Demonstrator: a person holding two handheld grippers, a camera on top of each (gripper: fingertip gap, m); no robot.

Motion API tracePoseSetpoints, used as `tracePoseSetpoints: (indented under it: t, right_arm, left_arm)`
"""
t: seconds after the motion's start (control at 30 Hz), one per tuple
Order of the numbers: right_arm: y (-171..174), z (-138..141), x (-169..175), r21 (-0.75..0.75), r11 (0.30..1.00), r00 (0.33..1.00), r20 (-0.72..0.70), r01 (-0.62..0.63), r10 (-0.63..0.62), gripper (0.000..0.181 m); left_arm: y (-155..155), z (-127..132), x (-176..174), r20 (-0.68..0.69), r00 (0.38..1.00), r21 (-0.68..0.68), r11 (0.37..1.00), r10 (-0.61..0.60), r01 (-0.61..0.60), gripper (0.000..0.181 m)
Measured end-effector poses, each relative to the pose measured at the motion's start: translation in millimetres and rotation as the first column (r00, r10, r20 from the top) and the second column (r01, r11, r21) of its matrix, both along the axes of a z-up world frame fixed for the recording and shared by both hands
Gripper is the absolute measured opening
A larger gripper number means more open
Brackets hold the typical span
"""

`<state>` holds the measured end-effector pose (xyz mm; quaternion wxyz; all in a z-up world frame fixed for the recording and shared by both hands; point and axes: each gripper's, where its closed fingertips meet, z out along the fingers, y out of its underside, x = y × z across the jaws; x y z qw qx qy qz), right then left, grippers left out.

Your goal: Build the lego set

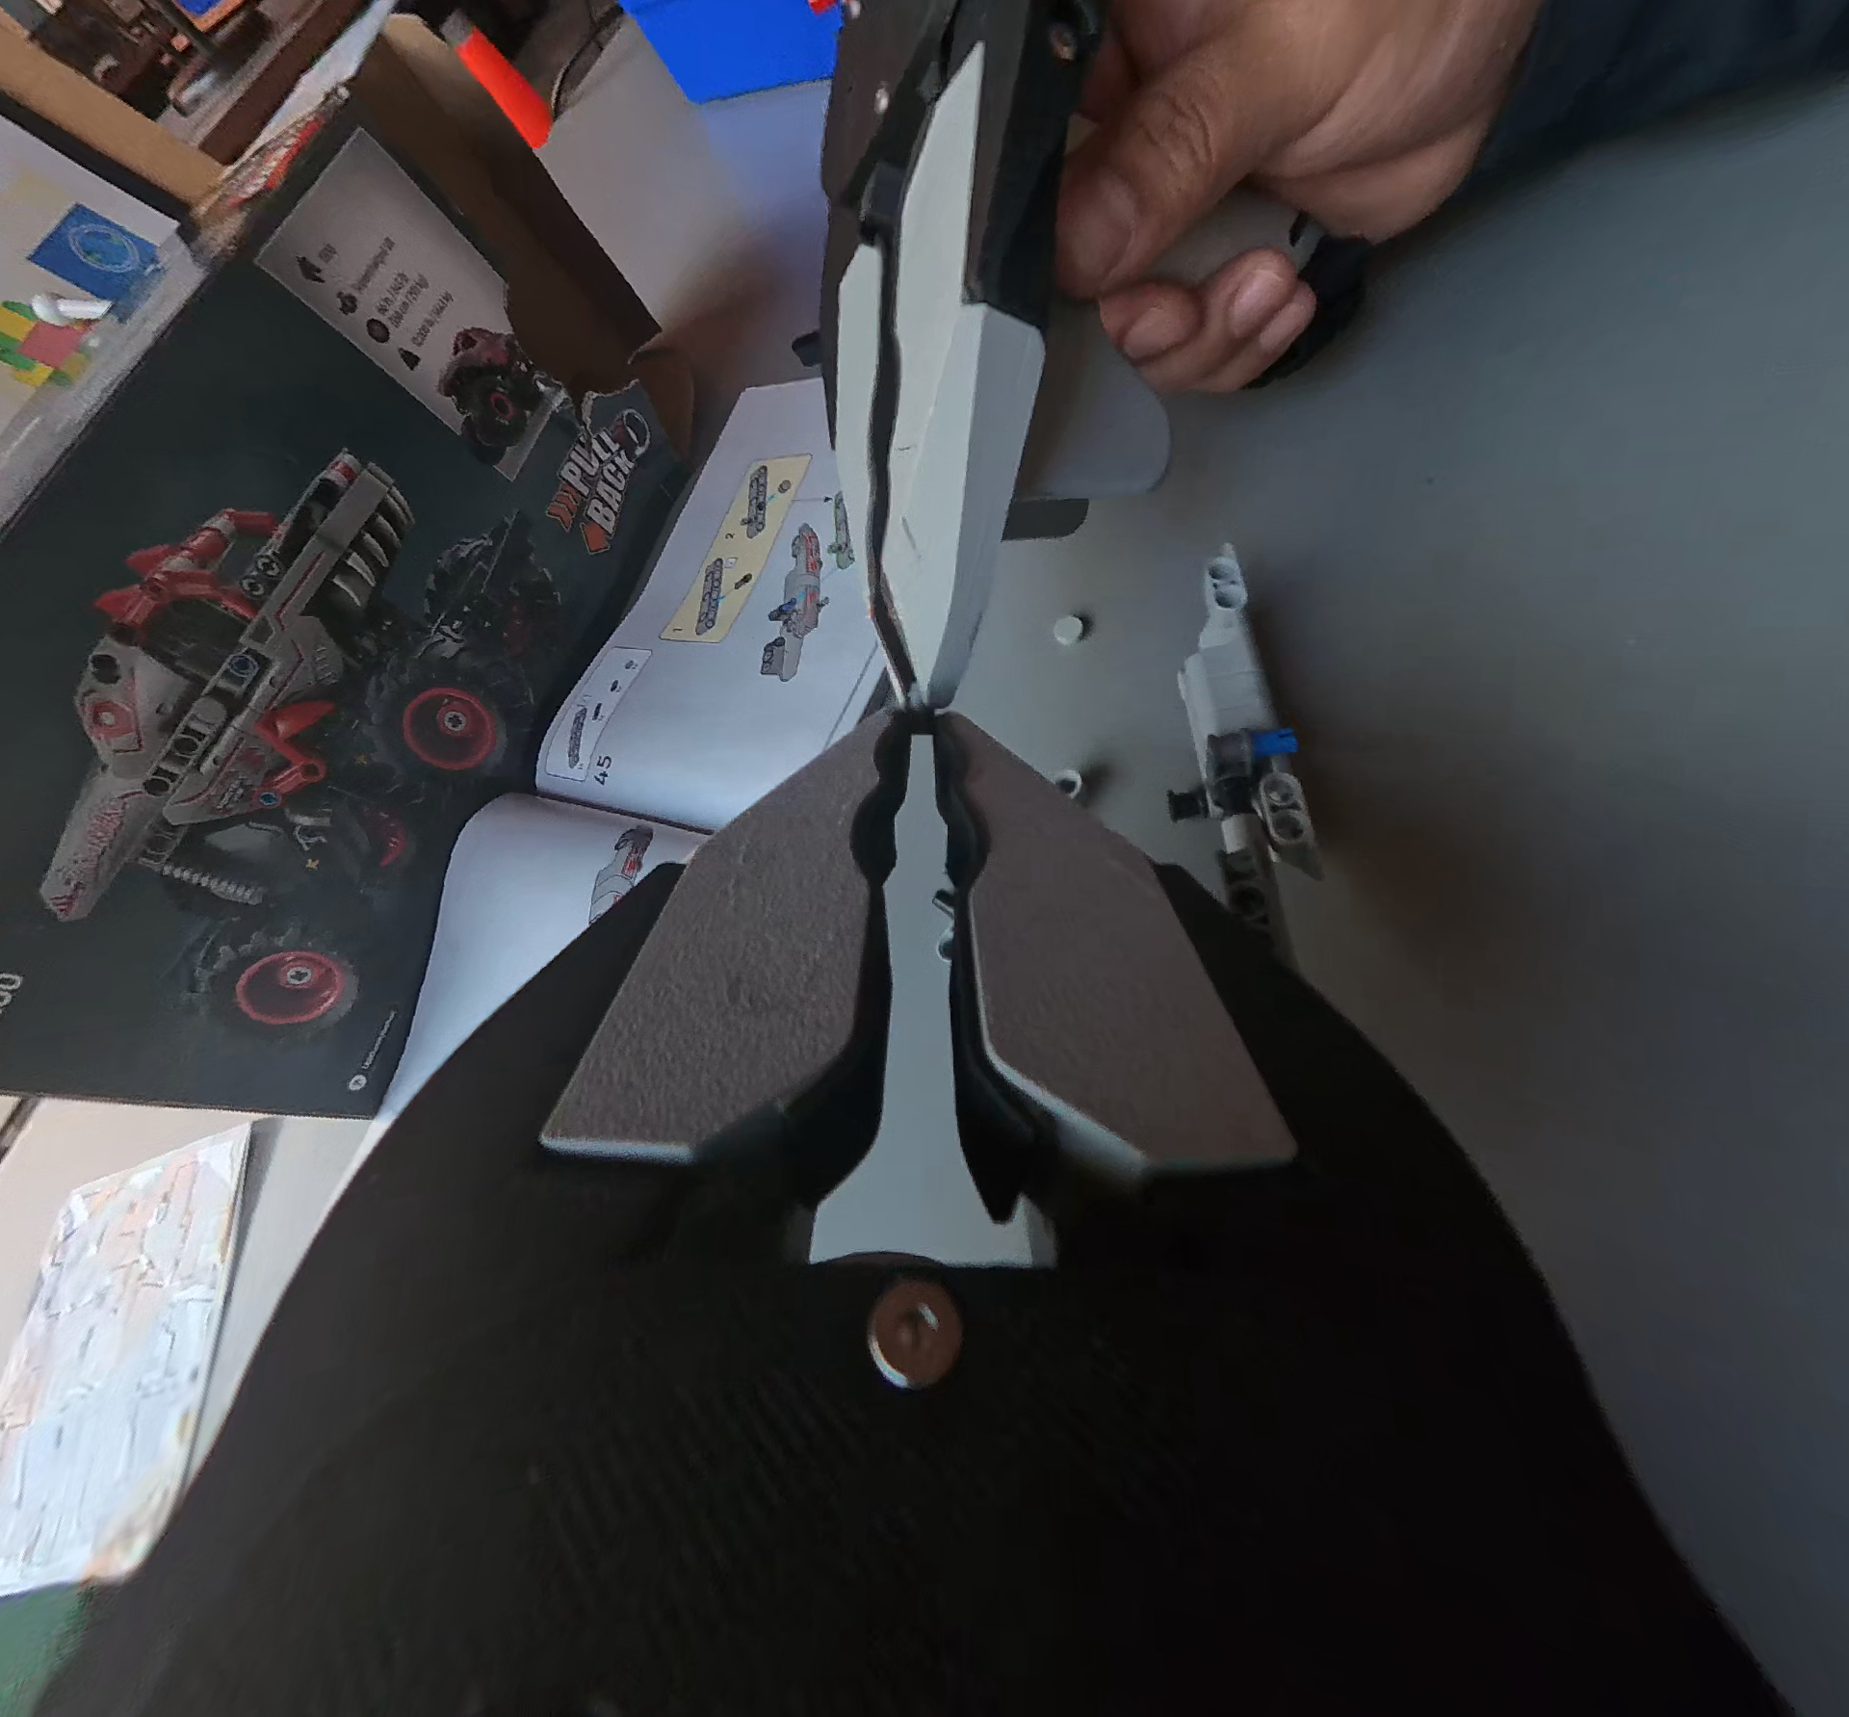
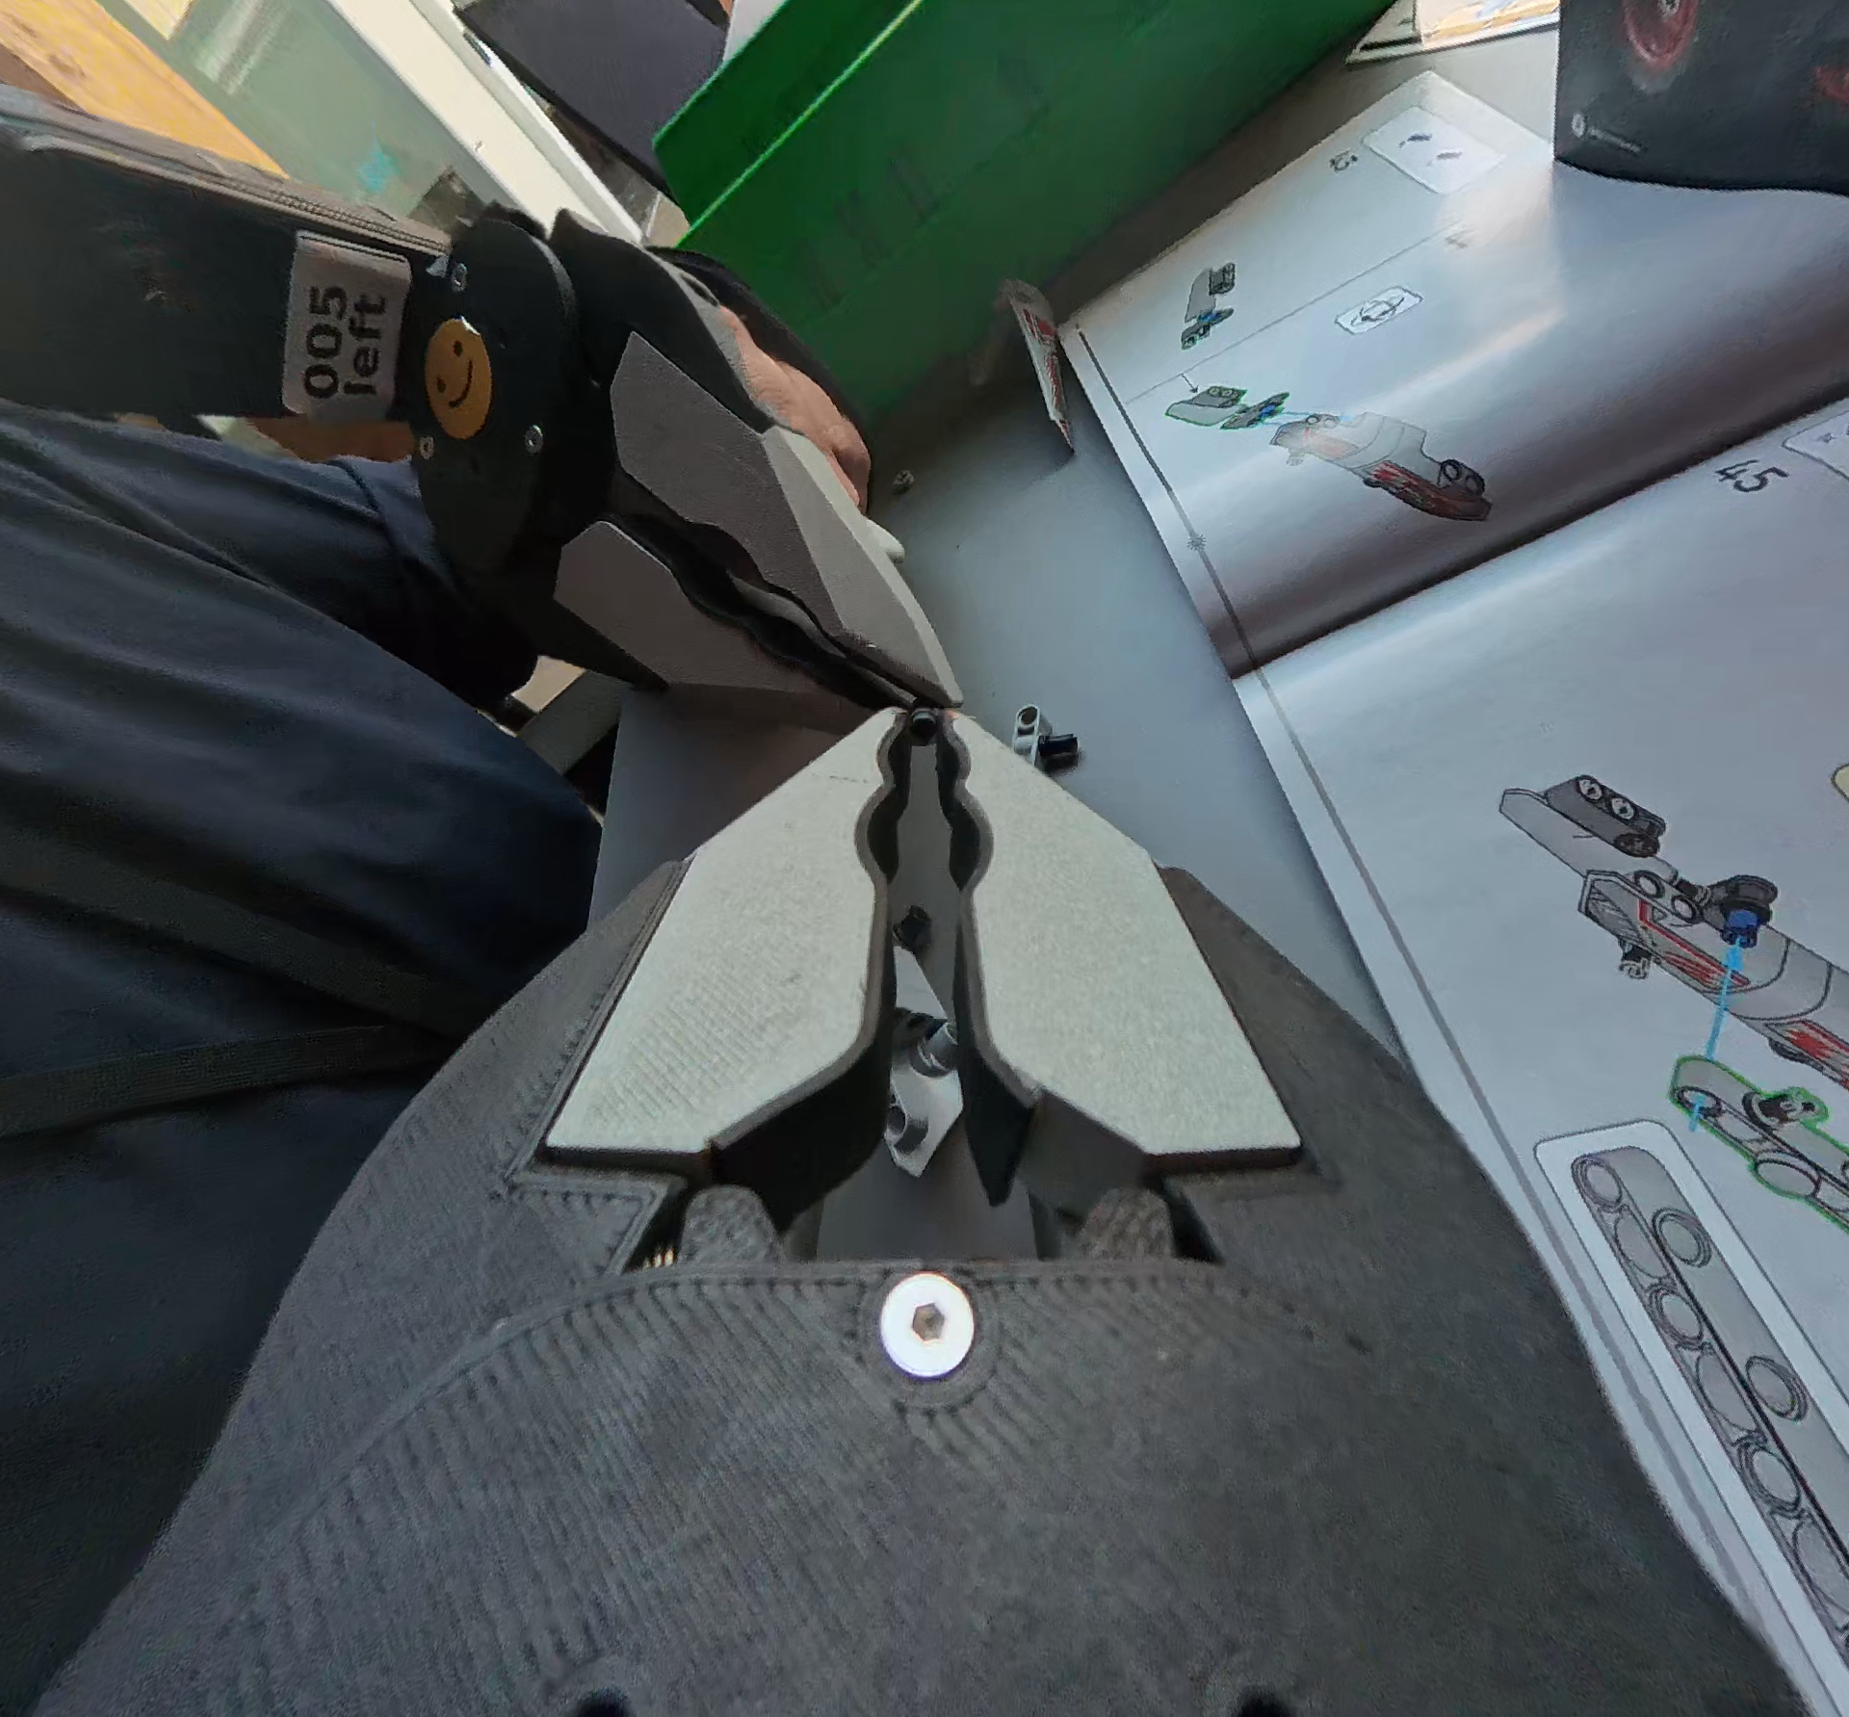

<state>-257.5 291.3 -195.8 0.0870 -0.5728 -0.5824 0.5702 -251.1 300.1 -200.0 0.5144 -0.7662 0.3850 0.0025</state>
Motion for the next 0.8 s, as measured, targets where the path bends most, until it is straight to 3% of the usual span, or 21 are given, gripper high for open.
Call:
tracePoseSetpoints:
  t: [0.2, 0.4, 0.47, 0.57, 0.67, 0.8]
  right_arm:
    - [6.3, 17.7, 3.2, 0.165, 0.985, 0.990, -0.137, 0.052, -0.030, 0.001]
    - [12.9, 18.7, 1.9, 0.174, 0.980, 0.988, -0.137, 0.094, -0.071, 0.001]
    - [6.7, 26.4, 3.8, 0.169, 0.984, 0.982, -0.185, 0.064, -0.032, 0.005]
    - [-12.6, 43.1, 15.8, 0.270, 0.963, 0.952, -0.288, -0.019, 0.100, 0.005]
    - [-25.2, 47.0, 30.4, 0.427, 0.902, 0.931, -0.302, -0.058, 0.203, 0.004]
    - [-37.3, 42.6, 42.2, 0.575, 0.813, 0.914, -0.277, -0.088, 0.295, 0.003]
  left_arm:
    - [0.3, 12.5, -0.9, 0.274, 0.962, -0.080, 0.997, 0.003, 0.019, 0.001]
    - [0.2, 19.8, -2.5, 0.271, 0.962, -0.032, 0.999, -0.008, 0.018, 0.001]
    - [-3.6, 19.8, 5.5, 0.311, 0.949, -0.053, 0.996, -0.045, 0.065, 0.001]
    - [-17.9, 26.8, 23.6, 0.561, 0.818, -0.157, 0.954, -0.127, 0.256, 0.001]
    - [-30.1, 26.7, 28.5, 0.729, 0.675, -0.263, 0.866, -0.110, 0.425, 0.001]
    - [-40.5, 25.8, 31.7, 0.799, 0.593, -0.302, 0.791, -0.095, 0.533, 0.001]
